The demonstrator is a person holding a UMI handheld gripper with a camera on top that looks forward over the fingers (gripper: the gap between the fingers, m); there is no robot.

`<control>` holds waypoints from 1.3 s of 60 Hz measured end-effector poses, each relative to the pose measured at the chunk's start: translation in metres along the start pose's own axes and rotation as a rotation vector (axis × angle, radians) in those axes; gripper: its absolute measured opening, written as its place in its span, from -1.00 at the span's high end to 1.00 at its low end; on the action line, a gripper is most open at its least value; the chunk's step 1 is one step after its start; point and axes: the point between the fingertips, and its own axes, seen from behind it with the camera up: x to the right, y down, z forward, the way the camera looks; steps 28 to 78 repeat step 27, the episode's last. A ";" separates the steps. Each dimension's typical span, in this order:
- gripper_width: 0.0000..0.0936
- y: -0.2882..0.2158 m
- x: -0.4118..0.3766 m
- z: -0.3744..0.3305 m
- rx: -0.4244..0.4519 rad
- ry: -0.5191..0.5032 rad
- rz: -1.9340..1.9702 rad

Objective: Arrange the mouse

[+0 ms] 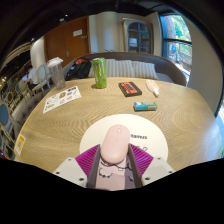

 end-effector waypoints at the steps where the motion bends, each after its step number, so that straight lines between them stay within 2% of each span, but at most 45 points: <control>1: -0.25 0.001 -0.001 0.000 -0.007 -0.004 0.009; 2: -0.35 0.000 -0.002 -0.001 -0.010 -0.005 0.021; 3: -0.56 -0.001 -0.004 -0.005 -0.016 -0.001 0.033; 4: -0.61 -0.001 -0.003 -0.006 -0.020 0.006 0.045; 6: -0.85 -0.002 -0.001 -0.011 -0.027 0.027 0.066; 8: -0.78 -0.005 -0.001 -0.018 -0.027 0.045 0.084; 27: -0.80 -0.029 -0.074 -0.128 0.044 0.189 0.165; 78: -0.80 -0.029 -0.074 -0.128 0.044 0.189 0.165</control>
